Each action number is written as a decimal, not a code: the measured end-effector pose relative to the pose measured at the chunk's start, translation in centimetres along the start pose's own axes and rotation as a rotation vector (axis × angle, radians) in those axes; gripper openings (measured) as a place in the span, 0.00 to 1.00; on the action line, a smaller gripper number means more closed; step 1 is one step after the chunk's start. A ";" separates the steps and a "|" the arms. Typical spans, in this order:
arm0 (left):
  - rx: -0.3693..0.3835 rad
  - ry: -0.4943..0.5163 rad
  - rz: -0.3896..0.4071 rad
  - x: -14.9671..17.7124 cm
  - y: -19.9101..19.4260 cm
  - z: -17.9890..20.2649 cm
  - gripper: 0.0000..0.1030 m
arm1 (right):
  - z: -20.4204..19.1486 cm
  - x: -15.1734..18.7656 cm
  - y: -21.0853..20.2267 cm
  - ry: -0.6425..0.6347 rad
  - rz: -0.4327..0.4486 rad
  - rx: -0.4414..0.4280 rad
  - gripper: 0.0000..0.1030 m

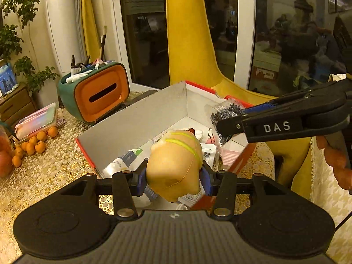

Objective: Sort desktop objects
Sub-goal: 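Carry the toy figure and hair-tie bag over the red shoebox with both tools, then open both tools to drop the toy figure and hair-tie bag into the shoebox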

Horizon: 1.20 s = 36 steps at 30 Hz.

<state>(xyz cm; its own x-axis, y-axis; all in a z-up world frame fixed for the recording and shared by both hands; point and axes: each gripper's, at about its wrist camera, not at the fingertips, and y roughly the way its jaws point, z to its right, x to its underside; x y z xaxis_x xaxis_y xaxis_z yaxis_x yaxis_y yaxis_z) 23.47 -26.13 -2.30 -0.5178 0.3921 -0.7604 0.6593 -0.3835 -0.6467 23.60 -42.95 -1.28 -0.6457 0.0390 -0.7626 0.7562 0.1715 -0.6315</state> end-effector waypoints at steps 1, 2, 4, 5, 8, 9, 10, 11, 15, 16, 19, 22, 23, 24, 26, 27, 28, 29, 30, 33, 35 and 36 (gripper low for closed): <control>0.006 -0.001 -0.008 -0.2 0.5 -0.1 0.45 | 0.1 -0.2 0.5 -0.003 -0.002 0.004 0.37; 0.012 -0.007 -0.018 -0.4 1.0 -0.3 0.45 | 0.1 -0.4 0.9 -0.008 -0.005 0.006 0.37; 0.015 -0.014 -0.038 -0.7 1.9 -0.6 0.45 | 0.2 -0.9 1.9 -0.018 -0.009 0.015 0.37; 0.017 -0.014 -0.046 -0.9 2.4 -0.7 0.45 | 0.3 -1.1 2.5 -0.023 -0.013 0.018 0.37; 0.029 -0.019 -0.075 -1.3 3.7 -1.0 0.45 | 0.5 -1.8 4.1 -0.022 -0.026 0.027 0.37; 0.033 -0.020 -0.087 -1.4 4.1 -1.1 0.45 | 0.6 -2.0 4.7 -0.020 -0.034 0.029 0.37; 0.035 -0.020 -0.095 -1.5 4.5 -1.2 0.45 | 0.8 -2.2 5.3 -0.014 -0.041 0.033 0.37; 0.034 -0.018 -0.104 -1.6 4.8 -1.3 0.45 | 1.0 -2.4 5.9 -0.007 -0.049 0.036 0.37; 0.029 -0.021 -0.138 -1.5 6.2 -1.8 0.45 | 1.5 -2.9 8.3 -0.006 -0.078 0.060 0.37; 0.029 -0.022 -0.144 -1.5 6.5 -1.9 0.45 | 1.5 -3.1 8.8 -0.009 -0.084 0.065 0.37; 0.037 -0.020 -0.165 -1.2 7.2 -2.0 0.45 | 1.5 -3.4 10.2 -0.010 -0.103 0.074 0.37; 0.038 -0.019 -0.175 -0.9 7.7 -1.9 0.45 | 1.5 -3.8 11.4 -0.005 -0.141 0.063 0.37; 0.038 -0.018 -0.177 -0.9 7.8 -1.9 0.45 | 1.6 -3.9 11.8 0.002 -0.157 0.060 0.37; 0.040 -0.017 -0.181 -0.9 8.0 -1.8 0.45 | 1.7 -3.9 12.1 0.008 -0.175 0.060 0.37; 0.043 -0.015 -0.192 -0.9 8.3 -1.8 0.45 | 1.9 -4.1 12.9 0.016 -0.209 0.067 0.37; 0.043 -0.012 -0.198 -0.9 8.5 -1.8 0.45 | 1.9 -4.1 13.1 0.022 -0.221 0.067 0.38; 0.043 -0.010 -0.203 -0.8 8.7 -1.8 0.45 | 2.0 -4.2 13.4 0.028 -0.231 0.066 0.38; 0.044 -0.013 -0.208 -0.7 8.8 -1.9 0.45 | 2.1 -4.2 13.6 0.031 -0.237 0.066 0.38; 0.047 -0.020 -0.212 -0.7 9.0 -2.0 0.45 | 2.1 -4.1 13.7 0.033 -0.241 0.066 0.38; 0.060 -0.040 -0.225 -0.6 9.4 -2.3 0.45 | 2.3 -4.0 13.8 0.040 -0.252 0.064 0.38; 0.076 -0.040 -0.237 -0.6 9.5 -2.4 0.45 | 2.4 -3.9 14.0 0.039 -0.264 0.067 0.38; 0.086 -0.042 -0.244 -0.6 9.6 -2.5 0.45 | 2.5 -3.8 14.2 0.040 -0.274 0.069 0.38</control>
<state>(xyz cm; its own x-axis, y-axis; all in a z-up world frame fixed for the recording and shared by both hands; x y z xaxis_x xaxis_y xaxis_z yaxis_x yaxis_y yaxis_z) 31.49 -27.95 -7.84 -0.6793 0.4472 -0.5818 0.4640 -0.3525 -0.8127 37.04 -43.08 -7.68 -0.8299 0.0397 -0.5566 0.5571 0.1137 -0.8226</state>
